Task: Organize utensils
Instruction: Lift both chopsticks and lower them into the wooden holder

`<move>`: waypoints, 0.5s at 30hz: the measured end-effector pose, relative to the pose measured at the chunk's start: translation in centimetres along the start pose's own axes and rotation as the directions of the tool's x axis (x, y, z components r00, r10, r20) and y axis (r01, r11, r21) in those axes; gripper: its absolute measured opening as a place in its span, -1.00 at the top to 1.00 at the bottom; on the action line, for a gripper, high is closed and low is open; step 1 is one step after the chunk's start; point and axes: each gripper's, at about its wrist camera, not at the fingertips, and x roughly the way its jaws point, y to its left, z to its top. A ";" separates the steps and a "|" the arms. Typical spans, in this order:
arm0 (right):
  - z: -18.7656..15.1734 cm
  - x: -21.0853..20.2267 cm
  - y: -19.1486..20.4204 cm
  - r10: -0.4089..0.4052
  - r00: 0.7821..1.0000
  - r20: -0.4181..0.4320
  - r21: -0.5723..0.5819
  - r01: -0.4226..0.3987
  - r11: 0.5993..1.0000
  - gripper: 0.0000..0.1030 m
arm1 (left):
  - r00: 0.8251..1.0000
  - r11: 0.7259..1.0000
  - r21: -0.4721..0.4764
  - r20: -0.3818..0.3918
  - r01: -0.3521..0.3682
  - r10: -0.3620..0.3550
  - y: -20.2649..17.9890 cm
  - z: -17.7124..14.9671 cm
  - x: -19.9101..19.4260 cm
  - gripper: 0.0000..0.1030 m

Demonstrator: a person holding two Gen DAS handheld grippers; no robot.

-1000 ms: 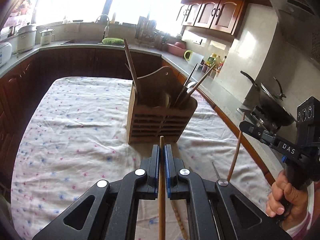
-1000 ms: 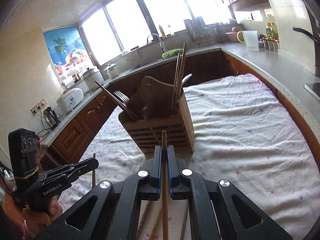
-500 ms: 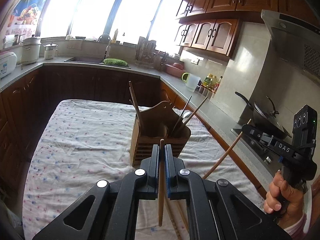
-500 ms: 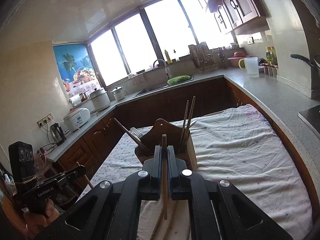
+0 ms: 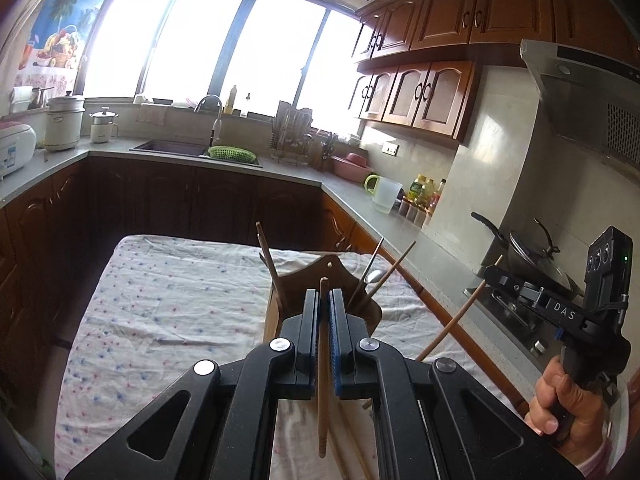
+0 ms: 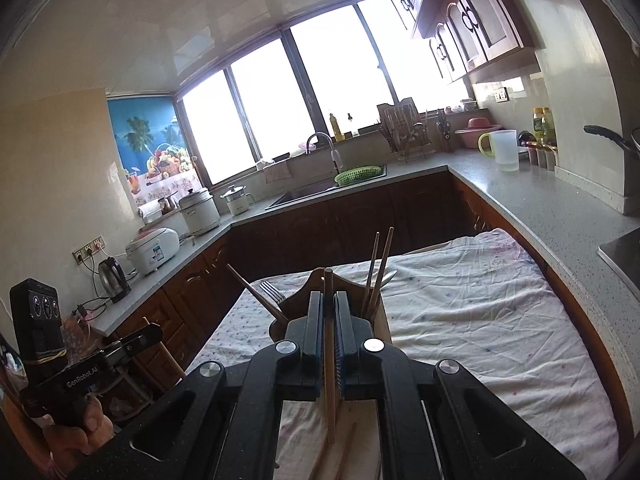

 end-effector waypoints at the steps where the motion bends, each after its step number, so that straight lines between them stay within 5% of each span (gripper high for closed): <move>1: 0.4 0.0 -0.1 -0.003 1.000 0.010 0.000 0.003 1.000 0.90 | 1.000 1.000 0.004 0.014 -0.001 0.001 0.0 0.3 0.0 0.94; 15: 7.5 3.2 -0.7 -0.049 0.987 0.150 0.004 0.049 0.999 0.90 | 0.978 0.997 -0.005 0.197 -0.071 0.071 0.1 6.5 4.2 0.94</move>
